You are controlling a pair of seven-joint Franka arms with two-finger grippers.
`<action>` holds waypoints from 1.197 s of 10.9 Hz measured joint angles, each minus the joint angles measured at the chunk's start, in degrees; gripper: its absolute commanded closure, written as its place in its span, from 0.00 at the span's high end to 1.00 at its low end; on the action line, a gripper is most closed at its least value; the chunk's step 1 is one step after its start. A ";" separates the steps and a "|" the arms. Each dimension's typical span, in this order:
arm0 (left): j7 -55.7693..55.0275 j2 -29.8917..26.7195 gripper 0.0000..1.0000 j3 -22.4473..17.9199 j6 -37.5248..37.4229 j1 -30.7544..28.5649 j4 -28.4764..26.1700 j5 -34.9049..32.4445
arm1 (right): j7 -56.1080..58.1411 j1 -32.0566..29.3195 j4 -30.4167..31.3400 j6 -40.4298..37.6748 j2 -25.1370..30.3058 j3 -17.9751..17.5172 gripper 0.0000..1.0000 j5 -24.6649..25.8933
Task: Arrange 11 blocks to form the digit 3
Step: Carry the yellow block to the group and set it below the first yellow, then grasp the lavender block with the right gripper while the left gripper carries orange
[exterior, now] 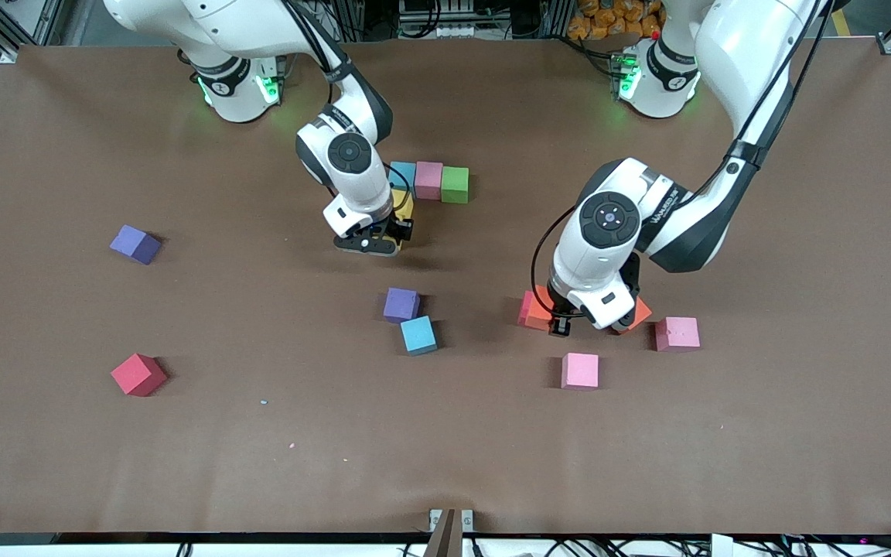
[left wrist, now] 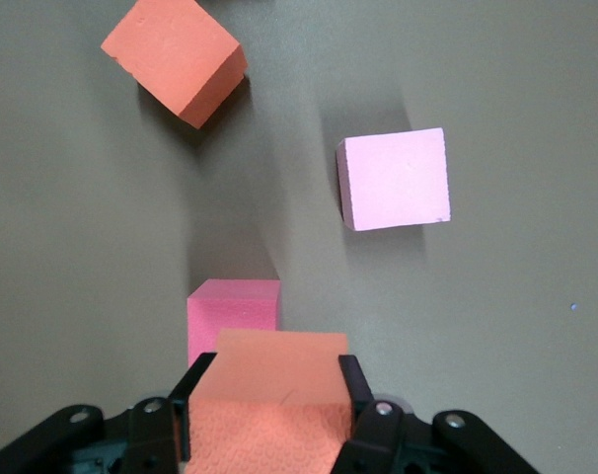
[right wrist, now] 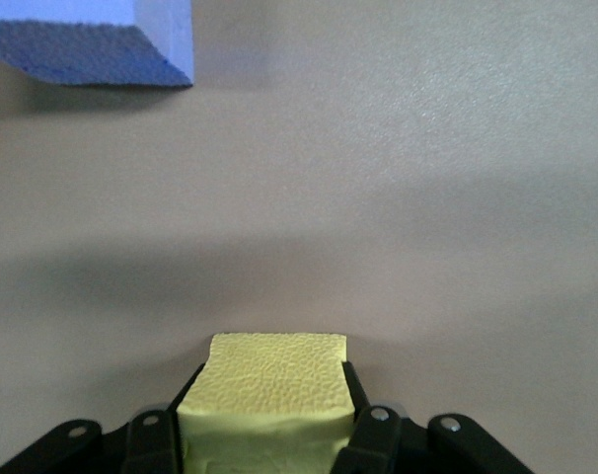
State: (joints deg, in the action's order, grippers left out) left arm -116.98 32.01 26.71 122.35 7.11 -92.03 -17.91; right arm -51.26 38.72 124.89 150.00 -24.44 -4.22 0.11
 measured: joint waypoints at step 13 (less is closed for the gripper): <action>0.00 0.31 0.50 0.00 0.00 0.01 0.00 0.00 | -0.28 0.10 -1.04 -0.15 -0.03 0.24 1.00 1.06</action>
State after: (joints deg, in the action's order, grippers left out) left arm -116.98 32.33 26.71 122.35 7.11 -92.02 -17.91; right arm -51.54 38.82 123.85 149.85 -24.47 -3.98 1.17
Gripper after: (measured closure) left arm 0.449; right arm 0.004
